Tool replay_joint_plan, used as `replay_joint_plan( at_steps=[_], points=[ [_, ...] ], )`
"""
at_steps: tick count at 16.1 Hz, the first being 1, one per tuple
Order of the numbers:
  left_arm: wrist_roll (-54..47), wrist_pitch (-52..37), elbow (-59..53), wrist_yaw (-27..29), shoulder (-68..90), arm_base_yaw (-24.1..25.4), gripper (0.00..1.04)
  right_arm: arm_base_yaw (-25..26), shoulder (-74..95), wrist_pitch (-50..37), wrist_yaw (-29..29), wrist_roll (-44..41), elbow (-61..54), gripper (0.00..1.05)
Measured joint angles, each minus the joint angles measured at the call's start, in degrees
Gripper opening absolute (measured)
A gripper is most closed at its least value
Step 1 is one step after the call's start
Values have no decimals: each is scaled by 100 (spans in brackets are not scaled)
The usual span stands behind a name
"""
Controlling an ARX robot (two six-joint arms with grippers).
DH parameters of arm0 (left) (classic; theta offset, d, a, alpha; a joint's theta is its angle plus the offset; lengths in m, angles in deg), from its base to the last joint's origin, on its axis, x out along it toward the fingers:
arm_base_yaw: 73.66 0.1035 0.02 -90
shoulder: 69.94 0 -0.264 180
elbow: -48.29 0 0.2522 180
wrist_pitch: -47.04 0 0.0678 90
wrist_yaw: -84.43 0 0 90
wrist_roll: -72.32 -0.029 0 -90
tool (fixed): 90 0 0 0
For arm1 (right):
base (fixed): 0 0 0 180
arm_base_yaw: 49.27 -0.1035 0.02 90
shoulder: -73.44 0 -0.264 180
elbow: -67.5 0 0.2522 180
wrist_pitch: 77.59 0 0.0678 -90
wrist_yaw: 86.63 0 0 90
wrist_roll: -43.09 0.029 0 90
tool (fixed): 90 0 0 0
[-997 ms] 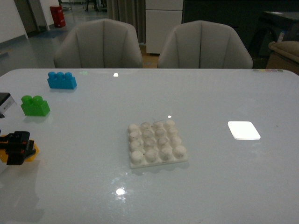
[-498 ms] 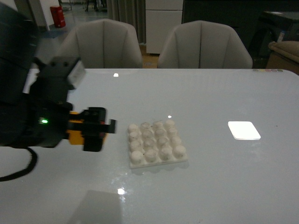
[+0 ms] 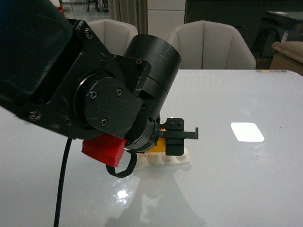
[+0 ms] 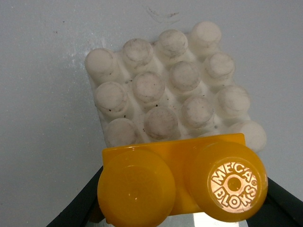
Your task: Insert yellow block into base center
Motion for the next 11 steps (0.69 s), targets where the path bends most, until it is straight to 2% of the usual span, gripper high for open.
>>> replay_joint_plan(
  at_steps=[2,5,11],
  points=[
    [251,498,605,131,437,-155,65,0,0,-2,0,0,0,98],
    [275,629,1132,332,807,-350,65,0,0,-2,0,0,0,98],
    [111,785,1388,643,957,-208,65,0,0,-2,0,0,0,98]
  ],
)
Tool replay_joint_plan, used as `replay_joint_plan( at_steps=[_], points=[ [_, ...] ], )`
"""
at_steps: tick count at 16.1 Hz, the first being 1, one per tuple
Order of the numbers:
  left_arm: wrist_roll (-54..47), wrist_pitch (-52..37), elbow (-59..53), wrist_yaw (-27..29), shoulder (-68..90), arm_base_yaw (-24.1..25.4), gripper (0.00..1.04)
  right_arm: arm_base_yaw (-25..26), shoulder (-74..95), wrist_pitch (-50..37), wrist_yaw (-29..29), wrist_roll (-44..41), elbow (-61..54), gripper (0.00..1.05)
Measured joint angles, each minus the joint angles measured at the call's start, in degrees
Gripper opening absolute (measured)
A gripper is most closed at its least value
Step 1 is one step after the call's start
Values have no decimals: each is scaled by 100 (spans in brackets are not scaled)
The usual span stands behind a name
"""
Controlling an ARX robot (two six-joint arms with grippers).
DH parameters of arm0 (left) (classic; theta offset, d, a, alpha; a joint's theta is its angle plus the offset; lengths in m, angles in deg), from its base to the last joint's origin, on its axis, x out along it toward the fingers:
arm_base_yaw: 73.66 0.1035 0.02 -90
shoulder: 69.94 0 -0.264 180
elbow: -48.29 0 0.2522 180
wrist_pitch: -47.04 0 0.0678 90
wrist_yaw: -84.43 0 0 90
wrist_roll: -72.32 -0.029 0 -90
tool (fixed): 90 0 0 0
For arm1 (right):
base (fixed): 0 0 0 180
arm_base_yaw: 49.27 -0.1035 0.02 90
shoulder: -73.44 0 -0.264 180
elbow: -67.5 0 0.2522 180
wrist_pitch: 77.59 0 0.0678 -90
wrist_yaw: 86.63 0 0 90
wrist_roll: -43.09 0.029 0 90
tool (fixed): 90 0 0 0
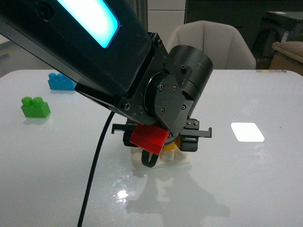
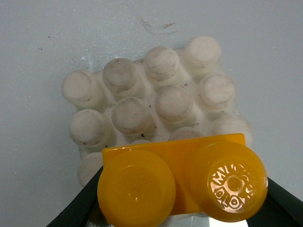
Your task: Insert yellow block into base center
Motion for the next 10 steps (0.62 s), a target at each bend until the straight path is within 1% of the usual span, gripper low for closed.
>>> replay_joint_plan(
  at_steps=[1,2,3,6,10],
  points=[
    [11,9,-2,-20,0,46,65,0,0,0,0,0,0,98],
    [278,164,4,-249,2,35,65,0,0,0,0,0,0,98],
    [369,188,20,-286,9,28,65,0,0,0,0,0,0,98],
    [485,210,92,-275,59,20,65,0,0,0,0,0,0,98],
    [540,155,225,-125,173,46,65,0,0,0,0,0,0,98]
  ],
)
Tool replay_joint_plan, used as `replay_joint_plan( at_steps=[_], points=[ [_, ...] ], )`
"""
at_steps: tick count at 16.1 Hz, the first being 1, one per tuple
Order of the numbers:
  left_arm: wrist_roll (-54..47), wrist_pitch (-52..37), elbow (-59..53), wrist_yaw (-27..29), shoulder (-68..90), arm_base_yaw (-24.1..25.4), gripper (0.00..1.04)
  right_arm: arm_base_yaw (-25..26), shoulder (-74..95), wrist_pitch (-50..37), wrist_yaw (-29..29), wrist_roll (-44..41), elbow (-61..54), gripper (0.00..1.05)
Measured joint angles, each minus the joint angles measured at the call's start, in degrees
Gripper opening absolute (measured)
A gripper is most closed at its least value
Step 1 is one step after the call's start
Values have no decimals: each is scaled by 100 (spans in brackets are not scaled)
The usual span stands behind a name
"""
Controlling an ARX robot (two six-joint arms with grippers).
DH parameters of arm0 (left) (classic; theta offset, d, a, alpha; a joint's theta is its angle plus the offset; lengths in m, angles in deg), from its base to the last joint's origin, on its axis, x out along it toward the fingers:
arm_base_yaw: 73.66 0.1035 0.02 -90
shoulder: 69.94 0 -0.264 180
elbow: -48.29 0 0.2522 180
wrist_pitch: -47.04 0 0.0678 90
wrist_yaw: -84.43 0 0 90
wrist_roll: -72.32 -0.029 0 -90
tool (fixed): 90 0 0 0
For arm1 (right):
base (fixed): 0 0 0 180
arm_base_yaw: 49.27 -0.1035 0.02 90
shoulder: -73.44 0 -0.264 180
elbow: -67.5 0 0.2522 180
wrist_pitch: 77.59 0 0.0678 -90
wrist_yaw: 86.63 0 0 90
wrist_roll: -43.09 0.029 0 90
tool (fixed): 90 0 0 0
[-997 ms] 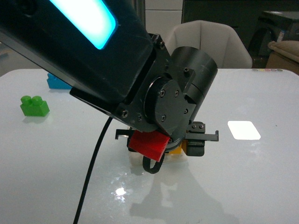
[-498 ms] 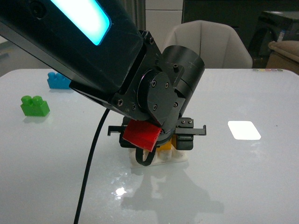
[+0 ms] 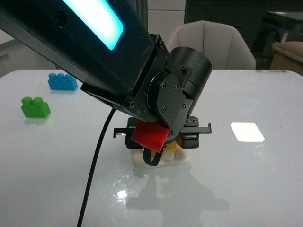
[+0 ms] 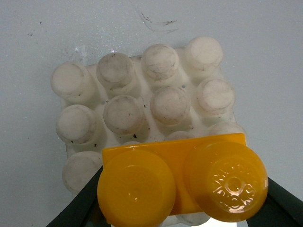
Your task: Insert yellow block into base center
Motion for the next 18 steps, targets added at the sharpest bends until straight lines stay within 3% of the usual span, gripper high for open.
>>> replay_joint_plan(
  at_steps=[6,12,16,18],
  points=[
    [-39,-42,59,188,101,15,65,0,0,0,0,0,0,98],
    [37,-46,57,28,223,127,65,0,0,0,0,0,0,98],
    [-22,-304,11,15,201,127,100,0,0,2,0,0,0,98],
    [-125,-295,-20,61,116,127,98,0,0,0,0,0,0,98]
  ],
)
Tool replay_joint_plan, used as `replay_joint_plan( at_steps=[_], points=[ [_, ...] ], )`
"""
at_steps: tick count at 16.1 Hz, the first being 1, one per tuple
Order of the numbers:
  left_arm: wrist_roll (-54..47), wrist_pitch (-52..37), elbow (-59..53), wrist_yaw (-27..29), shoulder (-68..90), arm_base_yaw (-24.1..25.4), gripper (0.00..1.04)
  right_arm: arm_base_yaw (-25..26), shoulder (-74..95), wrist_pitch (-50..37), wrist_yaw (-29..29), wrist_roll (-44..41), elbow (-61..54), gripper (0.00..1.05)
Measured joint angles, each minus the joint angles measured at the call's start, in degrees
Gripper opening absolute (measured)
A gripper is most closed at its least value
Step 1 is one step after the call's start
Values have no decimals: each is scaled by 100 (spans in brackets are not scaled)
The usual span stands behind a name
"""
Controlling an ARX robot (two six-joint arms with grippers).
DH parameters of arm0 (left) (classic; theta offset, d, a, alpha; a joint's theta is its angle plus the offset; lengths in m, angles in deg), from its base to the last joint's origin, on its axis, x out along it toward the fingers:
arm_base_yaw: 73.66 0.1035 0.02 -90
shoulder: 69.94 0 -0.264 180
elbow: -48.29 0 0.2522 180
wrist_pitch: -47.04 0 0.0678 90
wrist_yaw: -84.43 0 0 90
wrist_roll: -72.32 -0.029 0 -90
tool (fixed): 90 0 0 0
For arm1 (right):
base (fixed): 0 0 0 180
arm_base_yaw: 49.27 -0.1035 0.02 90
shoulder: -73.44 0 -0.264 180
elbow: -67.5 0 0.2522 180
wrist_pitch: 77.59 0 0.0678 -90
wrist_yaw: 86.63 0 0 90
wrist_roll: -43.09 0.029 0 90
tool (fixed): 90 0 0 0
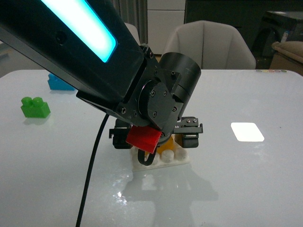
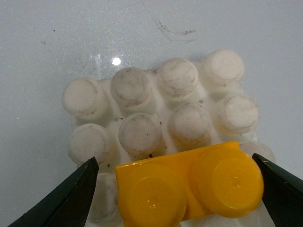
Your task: Insert yellow block into base center
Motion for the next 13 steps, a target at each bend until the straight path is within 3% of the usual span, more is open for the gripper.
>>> replay_joint_plan(
  at_steps=[4,7,9,12,13],
  points=[
    [-96,-74,-160,-94,-570,0,98,0,0,0,0,0,0,98],
    [-402,-1268,-1060,-247,-1539,22,98,0,0,0,0,0,0,98],
    [-1204,-3735,-2090,557,-1847,85,84,0,0,-2,-7,0,0,98],
    [-2118,-5965,-4168,498,-2739,649,63,0,0,4,4,0,0,98],
    [-2345,-6780,-5112,256,-3436,1099,50,0,0,2,2,0,0,98]
  ],
)
